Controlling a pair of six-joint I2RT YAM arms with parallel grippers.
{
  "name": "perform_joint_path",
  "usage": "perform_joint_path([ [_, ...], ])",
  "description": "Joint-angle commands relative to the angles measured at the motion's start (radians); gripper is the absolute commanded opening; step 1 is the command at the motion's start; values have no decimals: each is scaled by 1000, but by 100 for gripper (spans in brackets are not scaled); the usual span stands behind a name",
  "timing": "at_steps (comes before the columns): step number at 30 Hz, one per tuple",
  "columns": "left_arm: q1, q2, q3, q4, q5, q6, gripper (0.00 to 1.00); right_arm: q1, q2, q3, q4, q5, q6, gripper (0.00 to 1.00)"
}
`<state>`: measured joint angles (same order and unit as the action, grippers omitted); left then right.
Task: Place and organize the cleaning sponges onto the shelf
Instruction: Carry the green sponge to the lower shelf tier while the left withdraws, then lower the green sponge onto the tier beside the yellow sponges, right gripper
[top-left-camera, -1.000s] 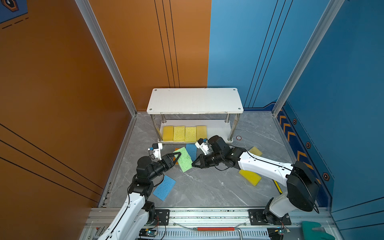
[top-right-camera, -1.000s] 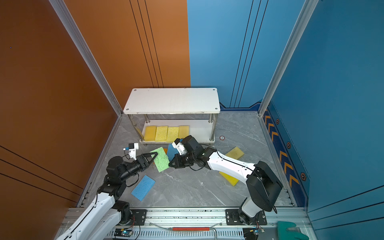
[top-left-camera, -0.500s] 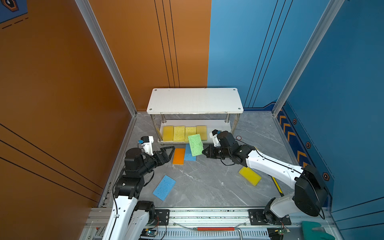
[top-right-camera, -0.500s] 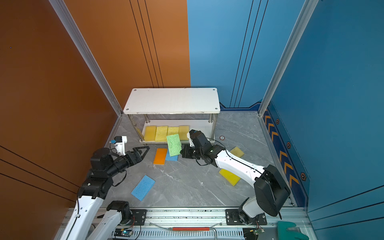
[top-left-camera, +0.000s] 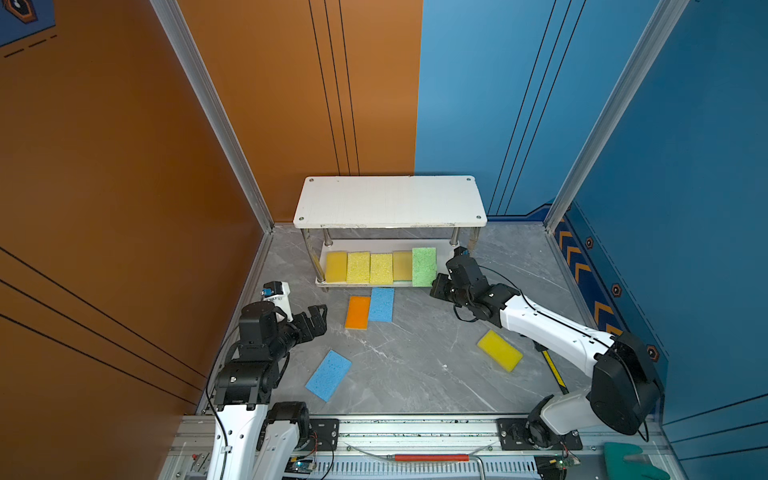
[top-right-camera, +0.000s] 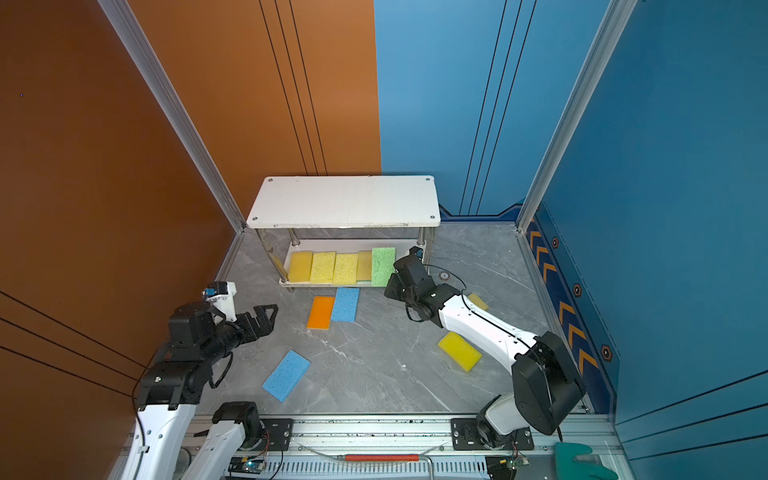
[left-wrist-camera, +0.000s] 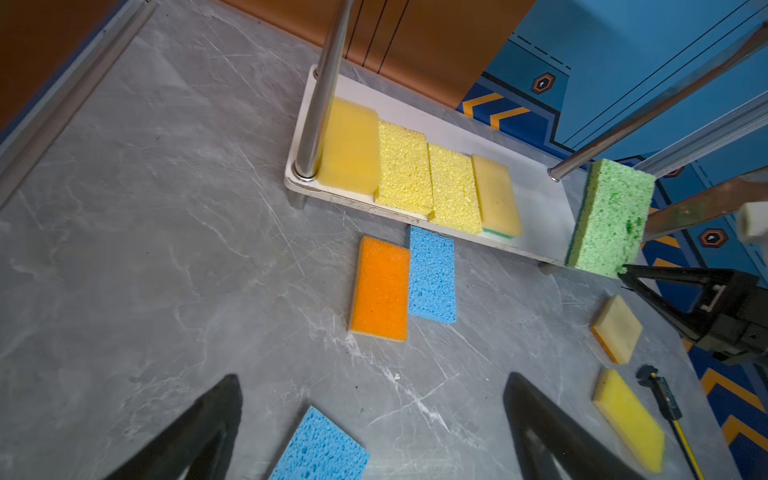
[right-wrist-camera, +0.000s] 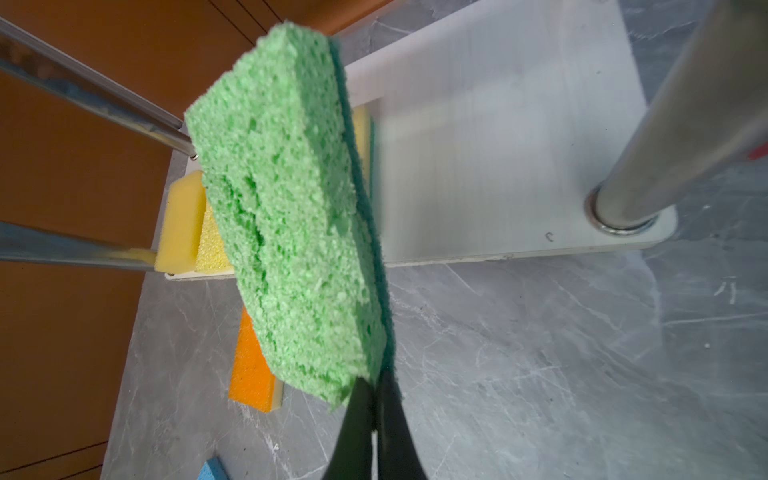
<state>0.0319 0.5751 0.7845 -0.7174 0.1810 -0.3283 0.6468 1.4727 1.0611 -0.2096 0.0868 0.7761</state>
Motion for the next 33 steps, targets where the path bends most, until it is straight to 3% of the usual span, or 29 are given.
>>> perform_joint_path([
  [1,-7,-15,19,-53,-86,81,98,-3,32,39,-34,133,-21,3],
  [12,-26,-34,-12,-50,-98,87,98,18,157,99,32,293,-32,3],
  [33,-36,-50,-13,-50,-99,95,98,-17,327,230,4,228,-43,3],
])
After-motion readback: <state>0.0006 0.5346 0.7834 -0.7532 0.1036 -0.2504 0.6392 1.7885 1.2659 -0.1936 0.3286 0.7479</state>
